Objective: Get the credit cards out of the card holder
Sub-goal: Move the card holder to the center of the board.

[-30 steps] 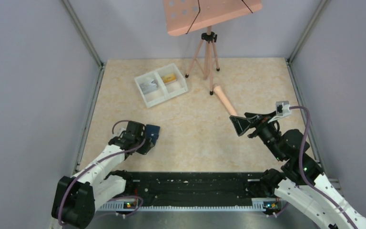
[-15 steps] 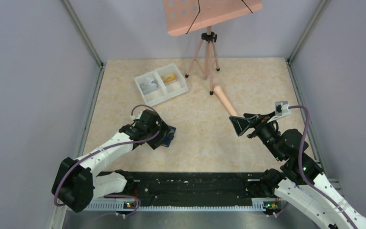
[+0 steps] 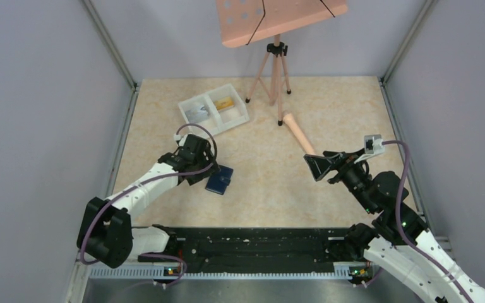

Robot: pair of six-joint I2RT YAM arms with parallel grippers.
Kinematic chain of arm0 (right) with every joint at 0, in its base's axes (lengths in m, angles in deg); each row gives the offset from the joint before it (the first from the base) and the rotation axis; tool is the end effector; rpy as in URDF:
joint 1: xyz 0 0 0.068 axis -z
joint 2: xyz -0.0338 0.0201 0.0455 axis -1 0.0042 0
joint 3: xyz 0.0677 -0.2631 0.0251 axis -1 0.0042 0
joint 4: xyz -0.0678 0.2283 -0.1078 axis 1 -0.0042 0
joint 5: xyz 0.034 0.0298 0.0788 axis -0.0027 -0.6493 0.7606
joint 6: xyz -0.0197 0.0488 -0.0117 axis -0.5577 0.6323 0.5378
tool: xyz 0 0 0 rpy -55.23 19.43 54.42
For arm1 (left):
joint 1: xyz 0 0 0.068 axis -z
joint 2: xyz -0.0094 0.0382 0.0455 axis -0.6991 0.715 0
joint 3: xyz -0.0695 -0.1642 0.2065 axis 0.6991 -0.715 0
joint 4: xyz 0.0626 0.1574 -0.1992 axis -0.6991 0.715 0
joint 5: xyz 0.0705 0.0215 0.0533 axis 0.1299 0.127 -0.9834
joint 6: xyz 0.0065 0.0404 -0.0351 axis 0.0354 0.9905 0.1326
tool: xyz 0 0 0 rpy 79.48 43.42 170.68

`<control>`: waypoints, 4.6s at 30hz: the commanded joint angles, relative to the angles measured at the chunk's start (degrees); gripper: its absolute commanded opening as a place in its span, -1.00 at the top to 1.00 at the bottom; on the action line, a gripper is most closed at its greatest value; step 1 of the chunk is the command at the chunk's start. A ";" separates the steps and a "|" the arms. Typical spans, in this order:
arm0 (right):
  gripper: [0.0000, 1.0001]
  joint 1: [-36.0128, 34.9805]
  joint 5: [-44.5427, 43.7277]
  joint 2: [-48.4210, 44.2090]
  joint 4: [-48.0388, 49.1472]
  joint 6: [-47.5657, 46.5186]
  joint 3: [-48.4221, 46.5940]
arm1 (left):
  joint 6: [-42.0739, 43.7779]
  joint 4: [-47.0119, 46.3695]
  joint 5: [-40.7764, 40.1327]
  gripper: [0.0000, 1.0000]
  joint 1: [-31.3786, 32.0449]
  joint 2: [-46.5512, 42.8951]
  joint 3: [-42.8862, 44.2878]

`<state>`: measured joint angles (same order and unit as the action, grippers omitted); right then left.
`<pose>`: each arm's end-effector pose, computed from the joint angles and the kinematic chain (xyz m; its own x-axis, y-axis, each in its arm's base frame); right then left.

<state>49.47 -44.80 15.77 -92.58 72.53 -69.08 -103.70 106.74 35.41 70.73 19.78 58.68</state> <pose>0.0847 0.0631 0.3298 -0.2428 0.4641 -0.8519 -0.4299 0.7357 0.5233 0.2168 -0.1022 0.2136 -0.7702 -0.4705 -0.4307 -0.3422 0.8746 -0.3435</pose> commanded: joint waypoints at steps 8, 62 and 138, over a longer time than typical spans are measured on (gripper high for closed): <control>-0.74 -0.33 -0.13 0.14 0.94 0.55 0.40 | 7.52 -4.35 5.10 -0.21 -0.92 6.27 -0.34; 0.07 -0.31 9.35 35.17 3.67 10.23 1.38 | -4.98 -37.03 28.17 0.20 0.09 11.18 -14.84; 1.00 -17.29 -3.95 72.63 2.87 10.83 -16.04 | -10.40 -35.25 19.26 0.02 0.83 -9.84 -26.86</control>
<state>32.70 -50.57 91.66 -87.75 78.52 -88.25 -113.49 76.78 52.06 71.60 8.75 32.84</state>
